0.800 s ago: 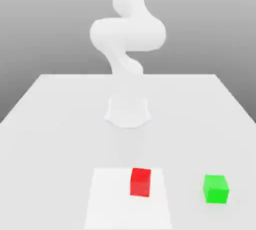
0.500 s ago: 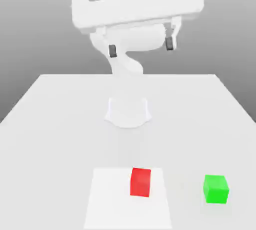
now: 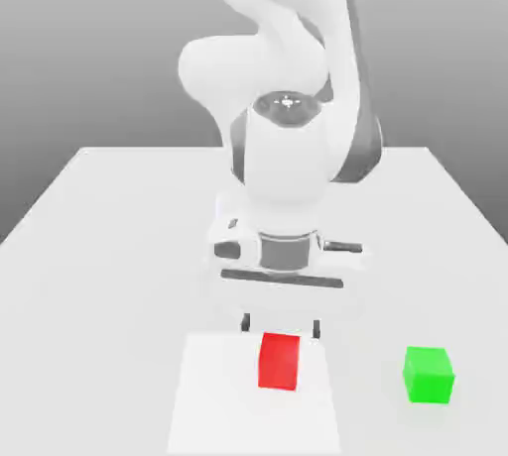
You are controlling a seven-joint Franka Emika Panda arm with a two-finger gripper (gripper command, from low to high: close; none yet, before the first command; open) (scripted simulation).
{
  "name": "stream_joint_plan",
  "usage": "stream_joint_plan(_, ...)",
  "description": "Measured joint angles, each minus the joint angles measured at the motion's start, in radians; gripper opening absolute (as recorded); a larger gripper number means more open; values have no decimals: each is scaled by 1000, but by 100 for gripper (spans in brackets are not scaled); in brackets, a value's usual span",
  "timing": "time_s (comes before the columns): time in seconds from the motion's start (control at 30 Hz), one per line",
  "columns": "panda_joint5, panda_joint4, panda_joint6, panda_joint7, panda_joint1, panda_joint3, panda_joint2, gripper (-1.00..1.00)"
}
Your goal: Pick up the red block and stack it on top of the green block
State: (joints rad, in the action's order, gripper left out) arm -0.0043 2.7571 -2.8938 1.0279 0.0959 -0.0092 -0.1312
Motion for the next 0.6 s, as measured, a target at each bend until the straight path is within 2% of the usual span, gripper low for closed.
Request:
stream_joint_plan(0.1, 2, -11, -76, 0, -5, 5, -90, 0)
stream_joint_plan(0.13, 4, -13, -94, 0, -6, 7, -112, -100)
stream_joint_plan(0.37, 0, -13, -96, 2, -8, 8, -113, -100)
stream_joint_plan(0.6, -1, 13, 63, 3, -8, 9, 74, -100)
